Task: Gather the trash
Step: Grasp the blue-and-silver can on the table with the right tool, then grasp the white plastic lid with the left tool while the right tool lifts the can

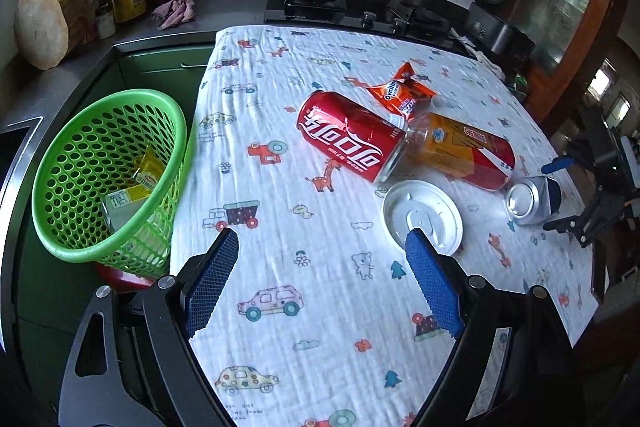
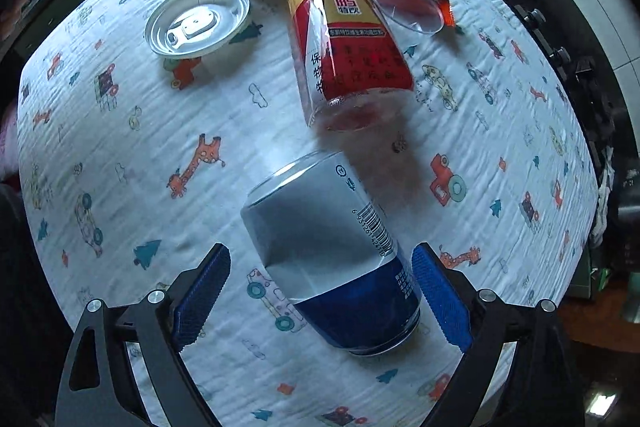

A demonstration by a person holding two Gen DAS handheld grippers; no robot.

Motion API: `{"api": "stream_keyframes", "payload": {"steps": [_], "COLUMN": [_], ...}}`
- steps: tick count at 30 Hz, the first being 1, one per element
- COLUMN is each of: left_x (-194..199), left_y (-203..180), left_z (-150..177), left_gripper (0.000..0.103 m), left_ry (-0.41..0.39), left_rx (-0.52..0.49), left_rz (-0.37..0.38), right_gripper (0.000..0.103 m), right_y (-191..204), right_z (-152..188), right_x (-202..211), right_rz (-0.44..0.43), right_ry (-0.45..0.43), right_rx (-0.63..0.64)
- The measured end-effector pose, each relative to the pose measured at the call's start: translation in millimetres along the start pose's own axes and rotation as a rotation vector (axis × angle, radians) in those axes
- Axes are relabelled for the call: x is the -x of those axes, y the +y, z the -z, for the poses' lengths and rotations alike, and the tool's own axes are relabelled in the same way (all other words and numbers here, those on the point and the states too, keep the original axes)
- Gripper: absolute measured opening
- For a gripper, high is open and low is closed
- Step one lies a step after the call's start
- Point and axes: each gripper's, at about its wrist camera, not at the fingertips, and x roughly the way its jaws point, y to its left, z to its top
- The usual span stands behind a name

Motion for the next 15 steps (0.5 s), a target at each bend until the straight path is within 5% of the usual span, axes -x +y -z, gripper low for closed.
{"api": "stream_keyframes", "payload": {"steps": [15], "left_x": [-55], "left_y": [-46], "left_z": [-4], "left_gripper": [0.082], "left_ry": [0.101], "left_rx": [-0.030], "left_rz": [0.098], "right_gripper": [0.076], "right_y": [3], "right_z": [5], "right_x": [-24], "right_rz": [0.020], "right_ry": [0.036], "right_rx": [0.002]}}
